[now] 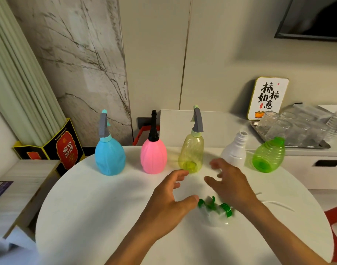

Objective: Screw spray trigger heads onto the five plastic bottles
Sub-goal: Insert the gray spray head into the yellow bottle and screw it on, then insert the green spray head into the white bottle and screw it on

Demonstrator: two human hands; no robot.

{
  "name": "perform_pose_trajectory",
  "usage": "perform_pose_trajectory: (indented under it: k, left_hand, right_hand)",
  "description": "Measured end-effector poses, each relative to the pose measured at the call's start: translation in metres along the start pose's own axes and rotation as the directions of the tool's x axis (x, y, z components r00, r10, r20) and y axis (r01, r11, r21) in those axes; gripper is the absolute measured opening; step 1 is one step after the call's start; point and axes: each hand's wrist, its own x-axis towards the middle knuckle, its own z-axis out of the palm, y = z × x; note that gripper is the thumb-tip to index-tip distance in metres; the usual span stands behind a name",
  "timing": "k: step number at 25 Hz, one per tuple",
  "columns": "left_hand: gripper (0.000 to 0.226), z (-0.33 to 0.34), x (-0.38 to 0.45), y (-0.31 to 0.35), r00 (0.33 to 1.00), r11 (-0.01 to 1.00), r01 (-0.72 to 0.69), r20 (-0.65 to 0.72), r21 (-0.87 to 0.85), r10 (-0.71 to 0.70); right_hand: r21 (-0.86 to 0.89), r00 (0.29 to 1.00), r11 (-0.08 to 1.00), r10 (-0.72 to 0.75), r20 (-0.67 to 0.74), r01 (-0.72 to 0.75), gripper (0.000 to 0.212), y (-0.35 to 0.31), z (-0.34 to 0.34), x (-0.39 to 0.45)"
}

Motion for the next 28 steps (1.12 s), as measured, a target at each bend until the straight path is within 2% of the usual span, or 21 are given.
perform_pose_trajectory:
  k: [1, 2, 3, 4, 5, 6, 7, 9, 11, 13, 15, 17, 22, 25, 28]
  left_hand:
    - [0.054, 0.000, 0.000, 0.000, 1.000, 1.000, -0.006, -0.004, -0.001, 0.006]
    - [0.054, 0.001, 0.000, -0.001, 1.000, 1.000, -0.011, -0.008, -0.002, 0.011]
    - [0.052, 0.001, 0.000, 0.000, 1.000, 1.000, -0.014, -0.011, -0.001, 0.014]
    - [0.050, 0.002, 0.000, 0.000, 1.000, 1.000, -0.015, -0.013, 0.003, 0.015]
    - [0.049, 0.003, 0.000, 0.000, 1.000, 1.000, -0.012, -0.014, 0.011, 0.012]
    - [0.047, 0.004, 0.000, 0.000, 1.000, 1.000, -0.008, -0.017, 0.018, 0.008]
    - [0.046, 0.005, 0.001, -0.001, 1.000, 1.000, -0.002, -0.022, 0.023, 0.003]
    - [0.045, 0.005, 0.001, -0.003, 1.000, 1.000, 0.010, -0.025, 0.026, -0.009]
    - [0.045, 0.007, 0.002, -0.005, 1.000, 0.999, 0.021, -0.018, 0.035, -0.020]
    - [0.044, 0.009, 0.004, -0.007, 0.999, 0.999, 0.031, -0.014, 0.040, -0.030]
    - [0.044, 0.011, 0.006, -0.009, 0.999, 0.998, 0.034, -0.008, 0.049, -0.033]
    - [0.043, 0.012, 0.008, -0.009, 1.000, 0.998, 0.030, 0.001, 0.059, -0.030]
    - [0.044, 0.013, 0.006, -0.007, 0.999, 0.998, -0.026, -0.028, 0.058, 0.027]
    - [0.068, 0.010, 0.000, -0.003, 0.984, 0.983, -0.170, -0.040, 0.063, 0.173]
    - [0.103, 0.010, -0.009, 0.002, 0.941, 0.935, -0.335, -0.017, 0.119, 0.339]
  right_hand:
    - [-0.024, 1.000, 1.000, -0.002, -0.025, 0.001, 0.020, 0.003, -0.011, -0.007]
    - [0.009, 0.997, 1.000, 0.026, -0.068, -0.025, 0.013, 0.007, -0.021, -0.009]
    - [0.086, 0.983, 0.995, 0.073, -0.167, -0.060, 0.015, 0.010, -0.029, -0.007]
    - [0.185, 0.940, 0.979, 0.141, -0.312, -0.085, 0.019, 0.015, -0.037, 0.000]
    - [0.284, 0.869, 0.955, 0.212, -0.447, -0.087, 0.026, 0.020, -0.044, 0.008]
    - [0.379, 0.817, 0.922, 0.273, -0.509, -0.072, 0.037, 0.025, -0.048, 0.017]
    - [0.465, 0.815, 0.883, 0.312, -0.487, -0.061, 0.051, 0.032, -0.050, 0.026]
    - [0.538, 0.887, 0.838, 0.312, -0.340, -0.089, 0.080, 0.044, -0.042, 0.042]
    - [0.573, 0.921, 0.810, 0.310, -0.234, -0.127, 0.093, 0.055, -0.030, 0.054]
    - [0.596, 0.937, 0.796, 0.280, -0.208, -0.105, 0.085, 0.063, -0.022, 0.063]
    - [0.516, 0.950, 0.855, 0.200, -0.240, -0.050, 0.061, 0.069, -0.019, 0.070]
    - [0.470, 0.942, 0.882, 0.181, -0.281, -0.029, 0.042, 0.071, -0.022, 0.072]
    - [0.525, 0.901, 0.848, 0.174, -0.398, 0.068, 0.034, 0.041, -0.050, 0.048]
    - [0.571, 0.930, 0.804, 0.064, -0.362, 0.167, 0.027, 0.006, -0.066, 0.007]
    - [0.703, 0.980, 0.683, -0.130, -0.152, 0.200, 0.027, -0.031, -0.054, -0.038]
